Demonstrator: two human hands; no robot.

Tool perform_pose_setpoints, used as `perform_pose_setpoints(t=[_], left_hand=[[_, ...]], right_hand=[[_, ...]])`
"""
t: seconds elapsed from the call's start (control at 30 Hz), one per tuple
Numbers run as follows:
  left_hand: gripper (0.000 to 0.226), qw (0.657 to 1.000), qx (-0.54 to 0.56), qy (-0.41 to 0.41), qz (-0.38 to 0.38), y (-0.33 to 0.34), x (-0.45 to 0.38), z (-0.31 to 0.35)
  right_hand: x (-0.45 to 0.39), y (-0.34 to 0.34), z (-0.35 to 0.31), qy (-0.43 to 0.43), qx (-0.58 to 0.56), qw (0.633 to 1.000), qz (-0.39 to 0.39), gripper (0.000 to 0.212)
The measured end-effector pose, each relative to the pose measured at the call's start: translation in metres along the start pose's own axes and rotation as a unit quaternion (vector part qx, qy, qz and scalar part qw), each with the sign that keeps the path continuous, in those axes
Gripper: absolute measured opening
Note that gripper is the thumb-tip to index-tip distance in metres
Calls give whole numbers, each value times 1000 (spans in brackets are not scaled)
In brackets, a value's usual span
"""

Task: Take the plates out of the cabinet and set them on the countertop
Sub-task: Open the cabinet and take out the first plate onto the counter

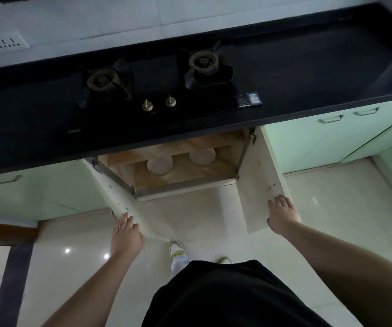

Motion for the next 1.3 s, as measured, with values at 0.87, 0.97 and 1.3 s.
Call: perform_pose_setpoints(t=[0.87, 0.97, 1.3], left_hand=[[53, 996, -49, 40, -57, 6, 76, -139], [56, 997, -43, 28, -54, 8, 86, -168], [61, 997, -38, -11, -72, 12, 95, -225]], right_hand=[[86, -154, -255, -176, -84, 968, 157, 60], [98, -165, -280, -176, -81, 965, 178, 60], [127, -189, -322, -183, -83, 954, 221, 60]])
Point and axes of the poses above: each hand's wrist, its own x-axis away from the middle knuckle, its own y-axis out of the palm, z = x × y, the point moved 8 cm from there along -x, towards the middle knuckle, and after that the axes turned 13 degrees about x, right-handed, at the moved point
